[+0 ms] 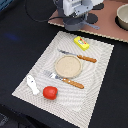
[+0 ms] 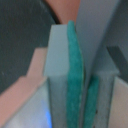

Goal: Interact with the objects in diverse but meaningful ways.

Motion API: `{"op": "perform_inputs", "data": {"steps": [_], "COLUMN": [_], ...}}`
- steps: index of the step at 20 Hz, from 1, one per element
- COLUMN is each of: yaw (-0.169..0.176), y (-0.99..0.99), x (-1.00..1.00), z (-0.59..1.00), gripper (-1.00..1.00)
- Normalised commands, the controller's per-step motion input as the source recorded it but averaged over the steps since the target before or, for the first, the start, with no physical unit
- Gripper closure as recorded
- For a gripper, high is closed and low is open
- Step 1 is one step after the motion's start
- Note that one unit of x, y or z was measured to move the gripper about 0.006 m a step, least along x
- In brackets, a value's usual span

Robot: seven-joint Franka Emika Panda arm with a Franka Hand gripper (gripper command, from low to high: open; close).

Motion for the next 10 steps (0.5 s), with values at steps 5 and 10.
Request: {"op": "perform_inputs", "data": {"steps": [5, 10], "yaw": [0.138, 0.14], "y": [0.13, 0.12], "x": [0.55, 0.55], "z": [0.68, 0.69], "gripper": [1.0, 1.0]}}
